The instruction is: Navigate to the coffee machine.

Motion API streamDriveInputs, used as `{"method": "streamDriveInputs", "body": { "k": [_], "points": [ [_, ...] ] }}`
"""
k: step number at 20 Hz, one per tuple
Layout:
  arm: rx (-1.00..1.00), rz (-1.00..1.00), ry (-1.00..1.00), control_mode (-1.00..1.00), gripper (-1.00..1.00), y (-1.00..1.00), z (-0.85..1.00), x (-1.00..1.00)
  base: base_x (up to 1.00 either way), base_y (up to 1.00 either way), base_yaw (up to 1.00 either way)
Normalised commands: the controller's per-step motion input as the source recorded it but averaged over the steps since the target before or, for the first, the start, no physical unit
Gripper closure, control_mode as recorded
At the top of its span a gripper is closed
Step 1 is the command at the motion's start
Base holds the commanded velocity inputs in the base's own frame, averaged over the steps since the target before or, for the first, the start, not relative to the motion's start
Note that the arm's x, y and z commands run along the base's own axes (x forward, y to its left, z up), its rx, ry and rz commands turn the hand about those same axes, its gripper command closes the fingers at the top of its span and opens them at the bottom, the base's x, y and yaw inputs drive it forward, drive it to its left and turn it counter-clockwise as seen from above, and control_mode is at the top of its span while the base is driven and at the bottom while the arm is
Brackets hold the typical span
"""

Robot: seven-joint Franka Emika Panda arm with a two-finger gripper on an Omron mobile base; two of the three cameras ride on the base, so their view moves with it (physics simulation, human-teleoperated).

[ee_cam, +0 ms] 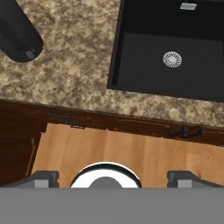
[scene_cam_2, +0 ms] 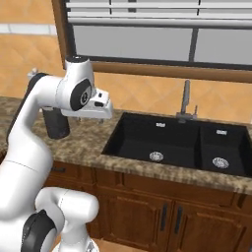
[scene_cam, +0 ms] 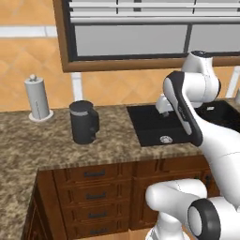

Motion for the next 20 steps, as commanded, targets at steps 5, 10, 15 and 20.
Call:
{"method": "streamDriveInputs", "body": {
  "k": [5,10,15,20],
  "points": [
    [0.00,0.00,0.00,1.00,-1.00,0.00,0.00,0.00,0.02,0.02,0.01],
    [0.00,0.00,0.00,1.00,-1.00,0.00,0.00,0.00,-0.21,0.22,0.56],
    [0.00,0.00,0.00,1.00,-1.00,0.00,0.00,0.00,-0.27,0.20,0.77],
    [0.00,0.00,0.00,1.00,-1.00,0.00,0.00,0.00,-0.32,0.16,0.77]
  ]
}}
